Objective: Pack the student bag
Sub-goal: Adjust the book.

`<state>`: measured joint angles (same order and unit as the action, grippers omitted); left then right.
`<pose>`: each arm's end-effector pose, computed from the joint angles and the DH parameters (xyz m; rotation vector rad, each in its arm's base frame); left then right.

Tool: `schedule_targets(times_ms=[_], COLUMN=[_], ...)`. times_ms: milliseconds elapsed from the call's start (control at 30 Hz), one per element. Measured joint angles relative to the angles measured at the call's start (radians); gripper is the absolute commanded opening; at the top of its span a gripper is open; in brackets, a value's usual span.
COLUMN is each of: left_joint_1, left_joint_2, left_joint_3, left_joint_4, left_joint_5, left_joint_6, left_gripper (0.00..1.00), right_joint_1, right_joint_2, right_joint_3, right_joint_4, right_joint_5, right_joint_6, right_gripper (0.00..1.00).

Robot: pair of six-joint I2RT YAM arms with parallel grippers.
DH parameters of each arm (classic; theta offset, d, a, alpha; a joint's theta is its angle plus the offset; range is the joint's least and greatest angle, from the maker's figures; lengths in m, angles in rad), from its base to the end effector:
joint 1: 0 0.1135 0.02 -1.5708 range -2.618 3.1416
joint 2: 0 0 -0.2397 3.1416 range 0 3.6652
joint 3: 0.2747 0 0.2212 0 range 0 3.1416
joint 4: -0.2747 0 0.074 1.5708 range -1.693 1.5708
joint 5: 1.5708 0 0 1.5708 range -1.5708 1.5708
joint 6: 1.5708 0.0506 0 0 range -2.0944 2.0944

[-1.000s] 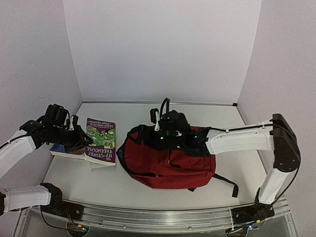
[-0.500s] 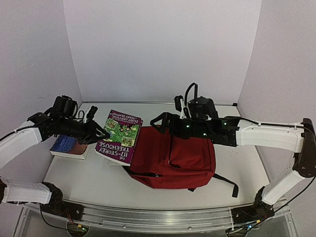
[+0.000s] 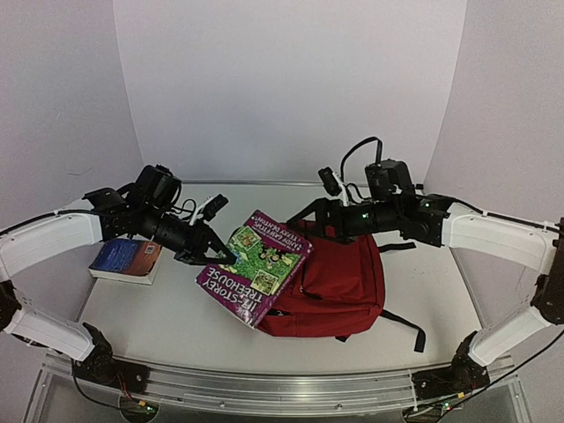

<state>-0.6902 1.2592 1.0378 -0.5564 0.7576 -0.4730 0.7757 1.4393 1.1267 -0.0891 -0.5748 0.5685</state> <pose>0.1678 -0.1836 0.2757 0.6893 2.4550 -1.4151 0.2069 0.2415 0.2972 -0.6432 2.1034 1.3886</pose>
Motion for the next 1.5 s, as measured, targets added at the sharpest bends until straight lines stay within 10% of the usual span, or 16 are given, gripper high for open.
schedule_targets(times_ms=[367,800,900,1100,1500], left_joint_1=[-0.057,-0.132,-0.135,-0.134,-0.094], left_joint_2=[0.059,0.141,0.147,0.154,-0.031], left_joint_3=[0.063,0.128,0.133,0.14,-0.002], left_joint_4=[0.0,-0.022,-0.03,-0.029,0.285], left_joint_5=[0.035,0.053,0.044,-0.098,-0.382], left_joint_6=[0.041,0.098,0.107,0.091,-0.16], left_gripper=[0.0,0.0,0.22,0.85,1.0], right_joint_1=[0.001,-0.007,-0.007,-0.004,-0.002], right_joint_2=[0.032,0.034,0.034,0.021,-0.352], right_joint_3=[0.001,-0.015,-0.026,-0.057,-0.289], right_joint_4=[-0.108,-0.106,-0.083,-0.031,0.189], right_joint_5=[-0.127,-0.288,-0.299,-0.222,0.177], right_joint_6=[-0.046,-0.025,-0.007,0.029,0.172], right_gripper=[0.92,0.28,0.01,0.0,0.0])
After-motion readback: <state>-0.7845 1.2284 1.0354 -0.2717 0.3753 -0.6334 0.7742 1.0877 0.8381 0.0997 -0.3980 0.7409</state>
